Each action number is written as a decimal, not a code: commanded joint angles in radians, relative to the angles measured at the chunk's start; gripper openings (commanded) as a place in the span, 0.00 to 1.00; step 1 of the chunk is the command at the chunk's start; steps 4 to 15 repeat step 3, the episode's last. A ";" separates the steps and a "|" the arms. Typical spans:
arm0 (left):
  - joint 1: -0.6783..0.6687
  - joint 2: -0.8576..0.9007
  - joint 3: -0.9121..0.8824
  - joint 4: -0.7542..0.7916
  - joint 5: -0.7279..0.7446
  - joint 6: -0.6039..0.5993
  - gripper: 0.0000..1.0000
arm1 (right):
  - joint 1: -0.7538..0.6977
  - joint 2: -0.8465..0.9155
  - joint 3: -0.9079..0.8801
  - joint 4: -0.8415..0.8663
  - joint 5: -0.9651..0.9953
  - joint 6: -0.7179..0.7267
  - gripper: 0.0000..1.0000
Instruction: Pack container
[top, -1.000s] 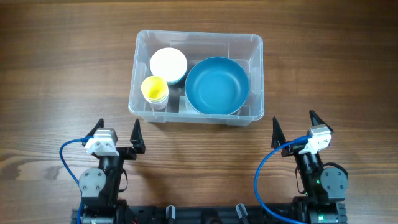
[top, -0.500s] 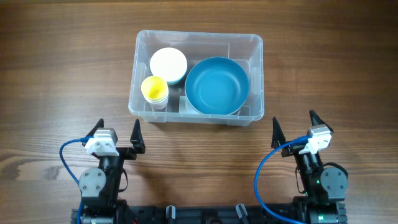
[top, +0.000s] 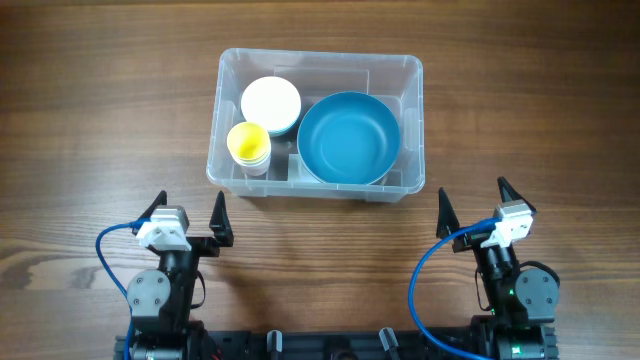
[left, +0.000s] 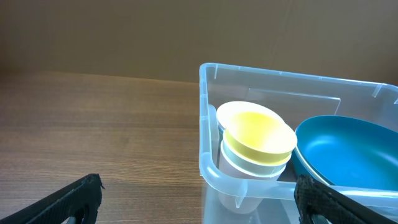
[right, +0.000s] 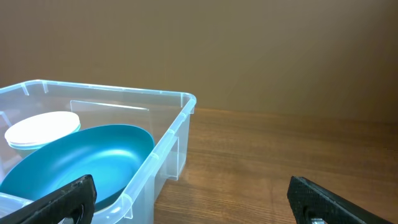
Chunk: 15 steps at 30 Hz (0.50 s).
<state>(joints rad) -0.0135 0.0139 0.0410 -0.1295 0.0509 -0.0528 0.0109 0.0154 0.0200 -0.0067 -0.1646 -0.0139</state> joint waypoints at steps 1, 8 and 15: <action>0.005 -0.010 -0.009 0.006 0.009 0.020 1.00 | 0.005 -0.012 -0.006 0.003 -0.017 -0.012 1.00; 0.005 -0.010 -0.010 0.006 0.009 0.020 1.00 | 0.005 -0.012 -0.006 0.003 -0.017 -0.012 1.00; 0.005 -0.010 -0.010 0.006 0.009 0.020 1.00 | 0.005 -0.012 -0.006 0.003 -0.017 -0.012 1.00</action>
